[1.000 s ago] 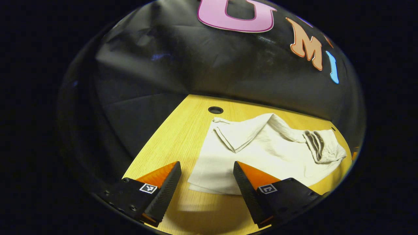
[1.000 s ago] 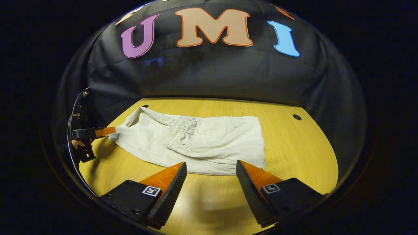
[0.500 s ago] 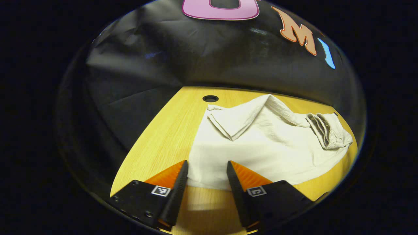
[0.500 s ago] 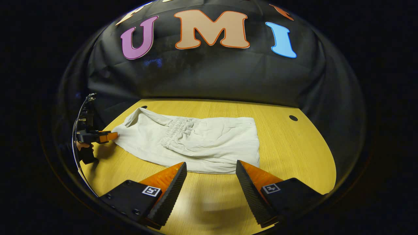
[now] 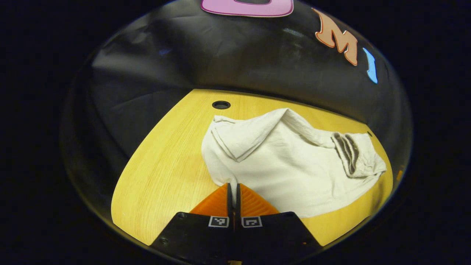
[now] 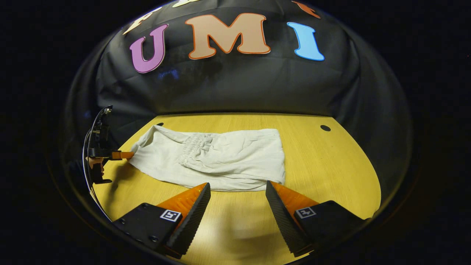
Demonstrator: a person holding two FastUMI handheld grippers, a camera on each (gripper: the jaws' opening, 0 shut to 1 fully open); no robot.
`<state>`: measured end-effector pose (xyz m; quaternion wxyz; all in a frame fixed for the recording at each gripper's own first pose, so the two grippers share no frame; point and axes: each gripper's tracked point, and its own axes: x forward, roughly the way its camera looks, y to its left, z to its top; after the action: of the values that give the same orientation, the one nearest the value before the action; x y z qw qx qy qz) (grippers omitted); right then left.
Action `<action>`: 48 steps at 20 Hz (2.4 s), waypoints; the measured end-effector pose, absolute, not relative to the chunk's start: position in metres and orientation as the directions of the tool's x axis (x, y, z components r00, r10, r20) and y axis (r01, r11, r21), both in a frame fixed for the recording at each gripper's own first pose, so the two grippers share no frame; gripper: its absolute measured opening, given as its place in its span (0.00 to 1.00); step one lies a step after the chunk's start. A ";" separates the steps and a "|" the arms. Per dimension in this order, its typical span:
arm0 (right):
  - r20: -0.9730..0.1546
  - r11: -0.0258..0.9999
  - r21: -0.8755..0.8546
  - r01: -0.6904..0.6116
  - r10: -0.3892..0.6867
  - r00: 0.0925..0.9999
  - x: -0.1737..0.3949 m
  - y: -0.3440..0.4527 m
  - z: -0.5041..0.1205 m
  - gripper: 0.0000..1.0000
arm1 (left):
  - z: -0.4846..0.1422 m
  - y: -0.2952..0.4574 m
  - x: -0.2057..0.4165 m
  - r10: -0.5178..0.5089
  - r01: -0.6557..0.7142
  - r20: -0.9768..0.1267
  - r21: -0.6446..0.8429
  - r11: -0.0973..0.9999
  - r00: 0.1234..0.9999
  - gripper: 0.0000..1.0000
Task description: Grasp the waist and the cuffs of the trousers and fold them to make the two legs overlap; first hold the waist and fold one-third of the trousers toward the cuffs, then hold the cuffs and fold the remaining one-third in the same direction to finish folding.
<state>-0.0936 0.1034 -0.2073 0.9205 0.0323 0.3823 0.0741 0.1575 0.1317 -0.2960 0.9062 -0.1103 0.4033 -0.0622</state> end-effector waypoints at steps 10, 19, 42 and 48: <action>-0.680 0.974 0.194 -0.120 0.222 0.699 -0.094 0.066 -0.207 0.97 | -0.177 0.063 0.198 -0.243 0.090 -0.547 -0.292 0.952 0.801 0.00; -0.655 0.964 0.246 -0.100 0.241 0.716 -0.096 0.004 -0.202 0.97 | -0.099 -0.038 0.223 -0.322 0.187 -0.442 -0.323 0.928 0.837 0.00; -0.670 0.971 0.238 -0.006 0.169 0.723 -0.134 -0.120 -0.208 0.97 | -0.118 -0.307 0.184 -0.542 0.449 -0.501 -0.304 0.840 0.674 0.00; -0.673 0.967 0.251 -0.031 0.197 0.713 -0.132 -0.110 -0.214 0.97 | -0.182 -0.325 0.139 -0.527 0.498 -0.589 -0.231 0.836 0.613 0.00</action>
<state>-0.1316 -0.1102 -0.2135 0.9188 0.1114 0.3736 0.0620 0.1388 -0.3252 -0.1817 0.8977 -0.0221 0.3349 -0.2856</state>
